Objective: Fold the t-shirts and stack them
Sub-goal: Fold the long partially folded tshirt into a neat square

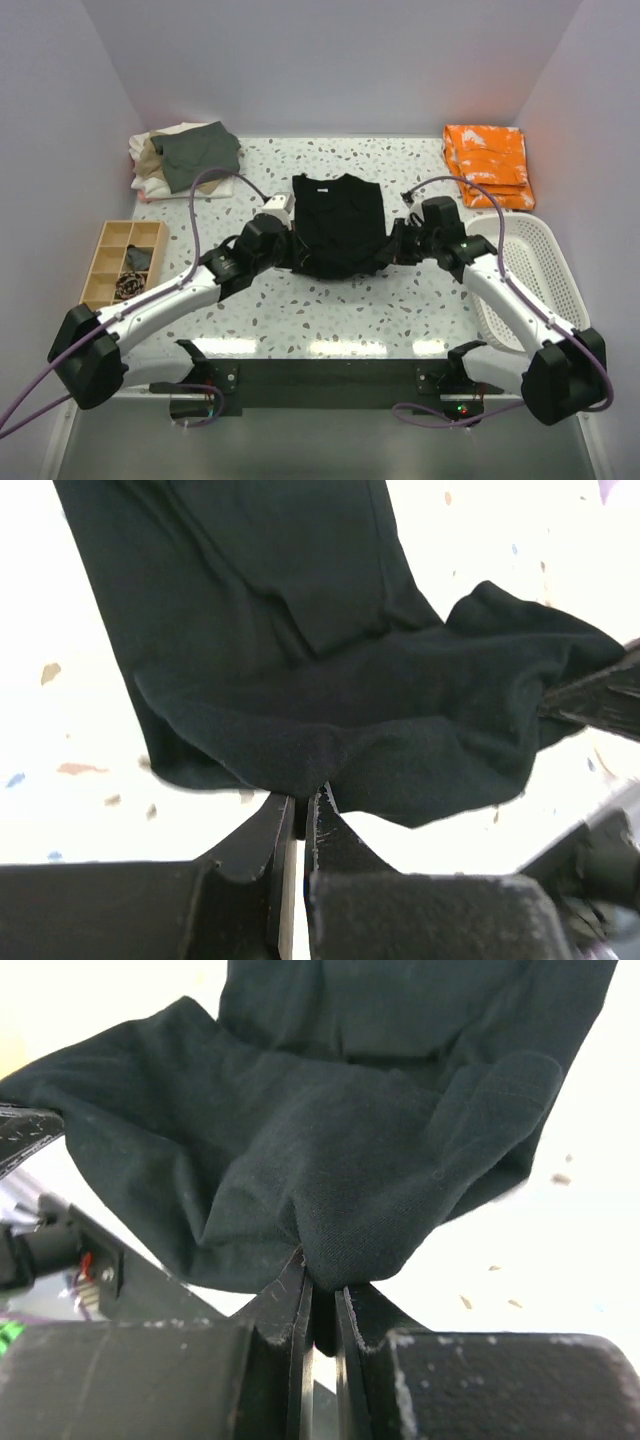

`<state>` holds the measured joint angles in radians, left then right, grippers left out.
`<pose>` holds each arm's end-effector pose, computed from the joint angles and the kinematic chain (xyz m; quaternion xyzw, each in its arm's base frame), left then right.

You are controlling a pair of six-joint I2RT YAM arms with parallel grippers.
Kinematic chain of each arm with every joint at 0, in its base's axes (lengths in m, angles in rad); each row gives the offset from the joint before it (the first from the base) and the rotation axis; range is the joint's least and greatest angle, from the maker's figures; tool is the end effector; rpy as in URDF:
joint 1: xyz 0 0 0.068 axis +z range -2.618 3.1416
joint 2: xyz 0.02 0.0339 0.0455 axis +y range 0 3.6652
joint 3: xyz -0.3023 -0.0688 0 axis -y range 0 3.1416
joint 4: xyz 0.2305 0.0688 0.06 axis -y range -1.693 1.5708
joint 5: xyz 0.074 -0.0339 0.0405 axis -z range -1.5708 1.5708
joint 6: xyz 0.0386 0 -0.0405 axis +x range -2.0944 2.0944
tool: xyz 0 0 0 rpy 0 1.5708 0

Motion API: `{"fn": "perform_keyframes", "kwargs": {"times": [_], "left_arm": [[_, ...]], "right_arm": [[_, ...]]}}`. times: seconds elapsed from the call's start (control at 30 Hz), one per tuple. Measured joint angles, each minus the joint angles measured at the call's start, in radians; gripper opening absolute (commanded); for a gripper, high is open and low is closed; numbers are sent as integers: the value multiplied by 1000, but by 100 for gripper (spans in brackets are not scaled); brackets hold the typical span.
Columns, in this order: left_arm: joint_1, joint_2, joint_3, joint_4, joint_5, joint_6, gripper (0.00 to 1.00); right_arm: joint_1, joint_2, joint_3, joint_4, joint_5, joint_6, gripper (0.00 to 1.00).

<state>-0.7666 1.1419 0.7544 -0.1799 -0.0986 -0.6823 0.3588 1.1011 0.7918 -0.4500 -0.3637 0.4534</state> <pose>0.1648 -0.1535 0.2965 0.0132 0.8759 -0.2860 0.3883 0.1832 0.0834 0.2943 -0.0286 0.9060 0.3060 0.2910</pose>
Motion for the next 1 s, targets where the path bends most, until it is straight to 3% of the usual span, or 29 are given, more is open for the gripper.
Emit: {"fn": "perform_keyframes", "kwargs": {"times": [0.57, 0.6, 0.7, 0.73, 0.77, 0.83, 0.87, 1.0], "left_arm": [[282, 504, 370, 146, 122, 151, 0], [293, 531, 395, 157, 133, 154, 0], [327, 621, 471, 183, 165, 168, 0], [335, 646, 489, 190, 174, 171, 7], [347, 678, 511, 197, 183, 172, 46], [370, 743, 549, 213, 204, 186, 73], [378, 767, 562, 219, 210, 187, 100], [422, 861, 603, 233, 234, 195, 100]], "right_arm": [[-45, 582, 491, 54, 56, -69, 5], [-54, 613, 521, 53, 54, -70, 6], [-77, 727, 627, 50, 42, -73, 23], [-82, 761, 656, 53, 37, -73, 30], [-90, 803, 692, 55, 32, -75, 42], [-104, 888, 761, 64, 29, -79, 48], [-109, 912, 777, 71, 29, -79, 51], [-142, 969, 808, 94, 34, -83, 54]]}}
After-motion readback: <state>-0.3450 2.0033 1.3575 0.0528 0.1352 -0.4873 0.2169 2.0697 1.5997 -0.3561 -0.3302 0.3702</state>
